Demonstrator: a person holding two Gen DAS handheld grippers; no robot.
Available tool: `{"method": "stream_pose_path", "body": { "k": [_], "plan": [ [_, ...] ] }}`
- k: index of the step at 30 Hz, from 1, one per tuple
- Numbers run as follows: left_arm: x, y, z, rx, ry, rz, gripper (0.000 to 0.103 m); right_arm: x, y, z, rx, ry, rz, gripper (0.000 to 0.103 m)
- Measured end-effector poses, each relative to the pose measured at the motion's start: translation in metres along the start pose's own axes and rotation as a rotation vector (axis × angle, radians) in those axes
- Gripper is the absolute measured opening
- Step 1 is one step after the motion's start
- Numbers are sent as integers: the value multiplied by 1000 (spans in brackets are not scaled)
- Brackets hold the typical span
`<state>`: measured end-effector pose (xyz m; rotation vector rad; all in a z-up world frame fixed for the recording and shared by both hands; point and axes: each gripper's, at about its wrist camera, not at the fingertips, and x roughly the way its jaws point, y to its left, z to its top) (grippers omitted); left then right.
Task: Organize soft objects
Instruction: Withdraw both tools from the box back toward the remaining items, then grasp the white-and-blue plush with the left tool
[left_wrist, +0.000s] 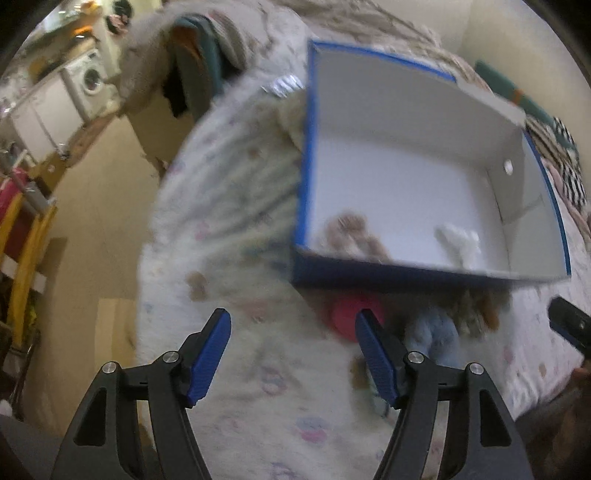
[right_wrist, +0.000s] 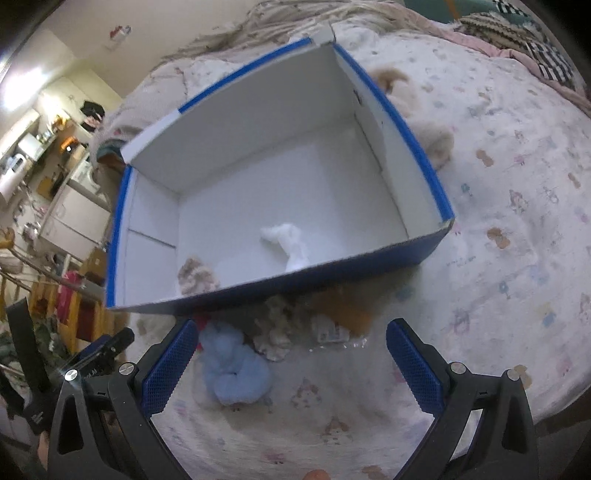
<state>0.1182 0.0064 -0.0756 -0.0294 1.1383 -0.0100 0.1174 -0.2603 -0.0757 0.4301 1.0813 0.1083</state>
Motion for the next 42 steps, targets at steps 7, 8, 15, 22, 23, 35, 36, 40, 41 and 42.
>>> {"method": "stream_pose_path", "body": {
  "k": [7, 8, 15, 22, 23, 35, 36, 40, 41, 42],
  "plan": [
    [33, -35, -16, 40, 147, -105, 67, 10, 0, -1, -19, 28, -38, 103],
    [37, -38, -18, 39, 161, -113, 67, 11, -1, -1, -17, 30, -41, 103],
    [66, -68, -23, 77, 254, -151, 67, 20, -6, 0, -8, 56, -74, 103],
    [83, -87, -31, 122, 335, -179, 37, 31, -29, 3, 90, 96, -76, 103],
    [84, -90, -31, 131, 341, -196, 33, 33, -33, 4, 109, 102, -74, 103],
    [40, -54, -21, 105, 278, -177, 22, 63, -66, 10, 243, 183, -98, 80],
    [35, -47, -20, 89, 262, -163, 22, 66, -64, 11, 244, 188, -91, 78],
    [22, -29, -18, 44, 221, -112, 22, 76, -51, 15, 199, 196, -95, 64],
    [19, -23, -18, 33, 211, -100, 22, 80, -48, 15, 188, 203, -105, 60],
    [16, -19, -16, 19, 201, -90, 22, 83, -46, 16, 179, 207, -117, 58]
  ]
}}
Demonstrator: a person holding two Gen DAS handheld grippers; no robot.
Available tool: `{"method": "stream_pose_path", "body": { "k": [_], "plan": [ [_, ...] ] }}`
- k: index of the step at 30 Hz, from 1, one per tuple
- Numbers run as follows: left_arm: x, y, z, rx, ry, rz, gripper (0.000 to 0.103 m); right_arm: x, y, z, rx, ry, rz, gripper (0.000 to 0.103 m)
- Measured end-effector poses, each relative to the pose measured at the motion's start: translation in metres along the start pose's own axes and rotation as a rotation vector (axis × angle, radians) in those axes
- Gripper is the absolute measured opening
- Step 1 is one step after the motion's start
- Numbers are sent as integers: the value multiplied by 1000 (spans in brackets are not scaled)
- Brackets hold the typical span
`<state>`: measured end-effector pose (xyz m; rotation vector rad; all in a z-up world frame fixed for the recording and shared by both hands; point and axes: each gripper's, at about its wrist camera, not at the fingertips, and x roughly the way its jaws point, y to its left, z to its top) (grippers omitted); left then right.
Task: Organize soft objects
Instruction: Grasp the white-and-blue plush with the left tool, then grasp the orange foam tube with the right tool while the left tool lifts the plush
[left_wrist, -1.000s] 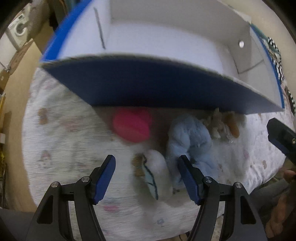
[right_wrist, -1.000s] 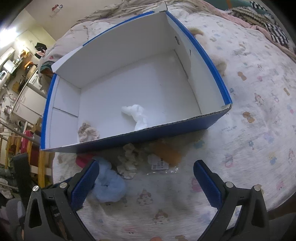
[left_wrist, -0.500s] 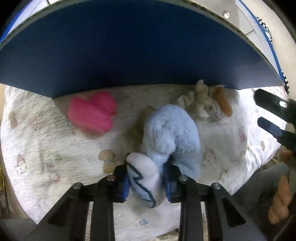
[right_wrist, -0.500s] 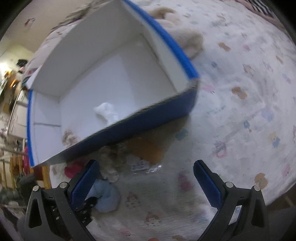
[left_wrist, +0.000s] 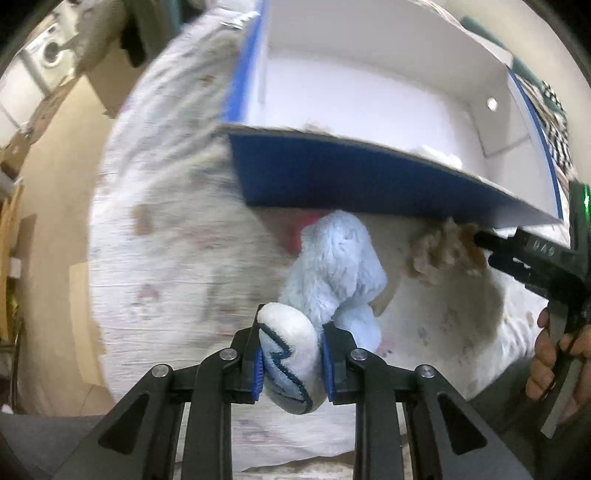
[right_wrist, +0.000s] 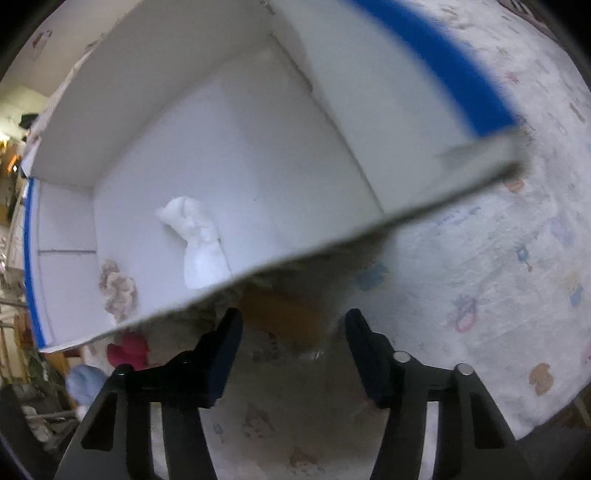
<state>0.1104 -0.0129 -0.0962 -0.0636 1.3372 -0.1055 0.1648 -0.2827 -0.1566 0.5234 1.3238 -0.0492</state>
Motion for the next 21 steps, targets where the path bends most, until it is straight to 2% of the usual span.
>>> {"method": "stream_pose_path", "body": {
  "k": [2, 3, 6, 8, 10, 21],
  "plan": [
    [-3, 9, 0, -22, -11, 4, 22, 6, 3, 2, -14, 10, -12, 43],
    [-5, 12, -1, -35, -14, 3, 22, 8, 3, 5, -14, 14, -11, 43],
    [-5, 28, -1, -54, -20, 6, 22, 9, 5, 6, -34, 3, -27, 33],
    [-5, 29, -1, -54, -27, 15, 22, 7, 8, 5, -53, -2, -26, 14],
    [-1, 25, -1, -51, -32, 23, 22, 4, 14, 1, -75, -16, -37, 9],
    [-3, 28, -2, -62, -52, 48, 22, -32, 4, -17, -33, -57, 90, 6]
  ]
}}
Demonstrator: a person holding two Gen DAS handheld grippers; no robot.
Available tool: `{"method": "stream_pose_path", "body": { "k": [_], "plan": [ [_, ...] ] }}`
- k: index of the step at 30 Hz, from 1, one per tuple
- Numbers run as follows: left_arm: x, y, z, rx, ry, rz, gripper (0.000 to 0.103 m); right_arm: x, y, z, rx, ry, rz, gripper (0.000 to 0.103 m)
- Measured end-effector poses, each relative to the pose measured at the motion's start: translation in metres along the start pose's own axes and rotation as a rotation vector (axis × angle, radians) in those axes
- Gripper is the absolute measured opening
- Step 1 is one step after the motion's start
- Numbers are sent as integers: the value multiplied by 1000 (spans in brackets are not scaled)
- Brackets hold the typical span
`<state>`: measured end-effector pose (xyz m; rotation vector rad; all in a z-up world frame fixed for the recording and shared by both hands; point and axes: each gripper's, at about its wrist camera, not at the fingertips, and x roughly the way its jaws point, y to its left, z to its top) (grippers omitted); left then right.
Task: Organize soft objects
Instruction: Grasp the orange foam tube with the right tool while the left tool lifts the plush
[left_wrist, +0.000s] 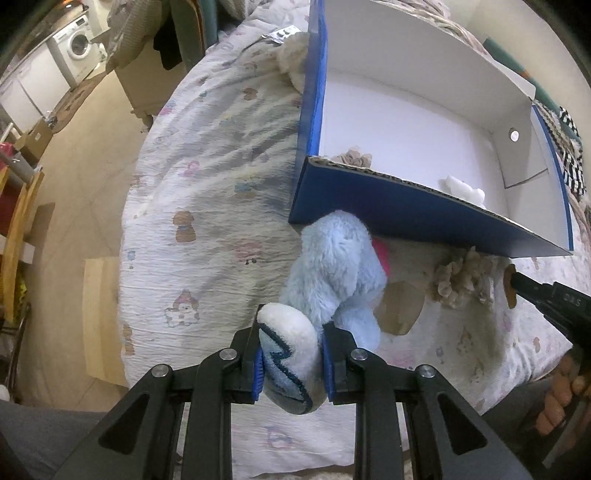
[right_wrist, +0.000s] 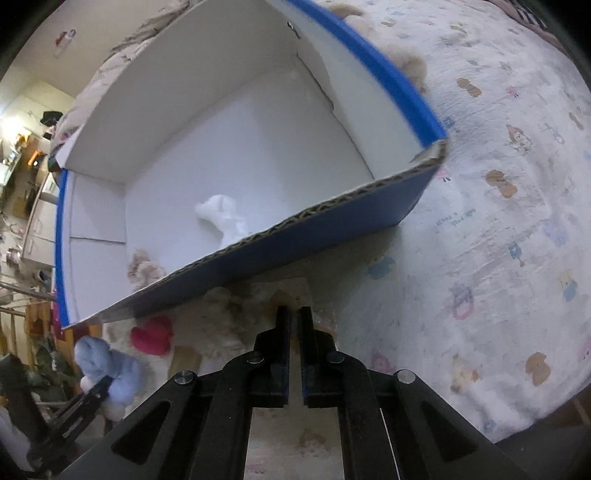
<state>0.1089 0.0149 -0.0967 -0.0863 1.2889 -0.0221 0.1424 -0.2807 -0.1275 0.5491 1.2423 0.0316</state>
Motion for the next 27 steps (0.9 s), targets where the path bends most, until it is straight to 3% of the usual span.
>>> {"method": "stream_pose_path", "body": {
  "k": [13, 21, 27],
  "plan": [
    [-21, 6, -9, -8, -71, 54, 22, -30, 4, -24, -70, -20, 78, 7],
    [-50, 7, -20, -32, -180, 102, 22, -54, 35, -42, -185, -49, 192, 6],
    [-83, -3, -21, -38, -315, 134, 22, -82, 55, -43, -277, -162, 254, 6]
  ]
}}
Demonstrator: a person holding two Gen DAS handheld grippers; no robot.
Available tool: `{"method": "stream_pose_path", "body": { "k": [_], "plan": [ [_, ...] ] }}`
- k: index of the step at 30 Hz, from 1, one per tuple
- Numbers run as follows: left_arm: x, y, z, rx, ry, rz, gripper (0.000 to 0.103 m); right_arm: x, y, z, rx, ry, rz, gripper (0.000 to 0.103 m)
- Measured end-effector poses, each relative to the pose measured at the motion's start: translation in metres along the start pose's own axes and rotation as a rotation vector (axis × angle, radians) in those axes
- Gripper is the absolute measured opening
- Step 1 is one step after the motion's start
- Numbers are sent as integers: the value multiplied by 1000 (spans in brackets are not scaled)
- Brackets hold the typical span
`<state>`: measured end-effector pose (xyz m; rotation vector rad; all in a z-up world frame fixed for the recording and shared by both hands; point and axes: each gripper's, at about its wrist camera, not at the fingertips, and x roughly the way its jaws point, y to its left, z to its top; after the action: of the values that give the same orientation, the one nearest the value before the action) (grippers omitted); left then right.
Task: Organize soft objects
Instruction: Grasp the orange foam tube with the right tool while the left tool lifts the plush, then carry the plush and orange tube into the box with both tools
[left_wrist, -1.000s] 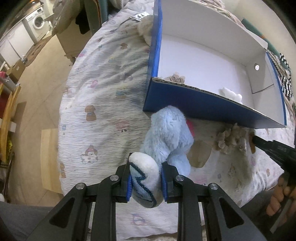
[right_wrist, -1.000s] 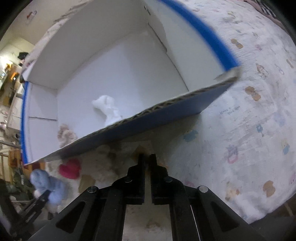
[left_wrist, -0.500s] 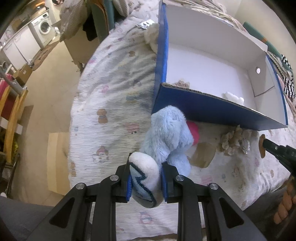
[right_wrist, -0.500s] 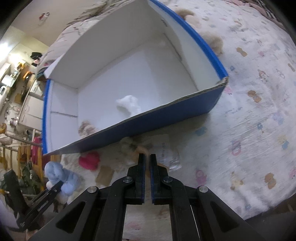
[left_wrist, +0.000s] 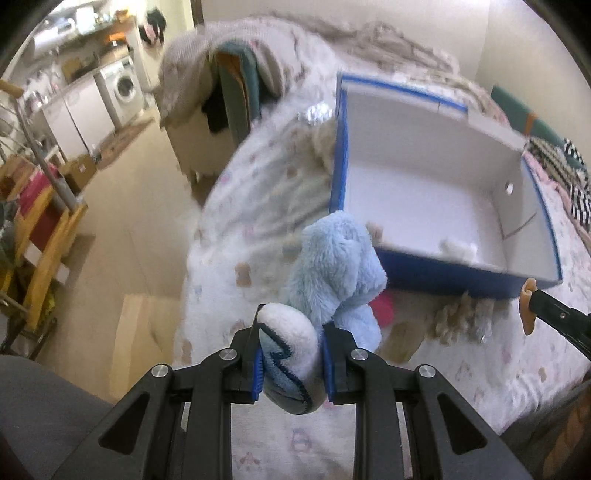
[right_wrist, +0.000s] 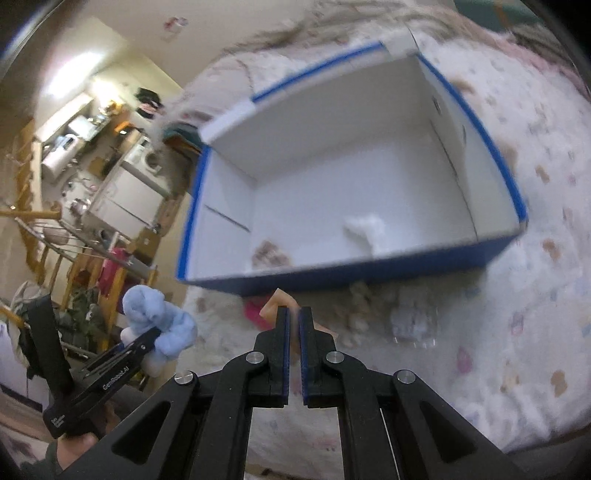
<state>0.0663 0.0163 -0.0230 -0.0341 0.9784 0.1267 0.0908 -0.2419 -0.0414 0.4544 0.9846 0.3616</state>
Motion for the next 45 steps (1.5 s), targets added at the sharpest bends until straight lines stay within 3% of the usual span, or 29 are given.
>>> {"method": "stream_pose_path", "body": {
  "k": [6, 17, 25, 33, 45],
  "plan": [
    [-19, -12, 34, 20, -95, 0, 22, -18, 17, 17, -56, -96, 5, 6],
    [-3, -39, 97, 114, -143, 18, 22, -5, 17, 71, -110, -139, -33, 7],
    [46, -68, 114, 186, -89, 14, 22, 26, -10, 99, -78, -103, -78, 7],
    [95, -84, 99, 190, -14, -34, 22, 58, -23, 93, -52, -16, -112, 7],
    [116, -84, 106, 151, 67, -67, 23, 97, -32, 79, -41, 108, -155, 7]
  ]
}}
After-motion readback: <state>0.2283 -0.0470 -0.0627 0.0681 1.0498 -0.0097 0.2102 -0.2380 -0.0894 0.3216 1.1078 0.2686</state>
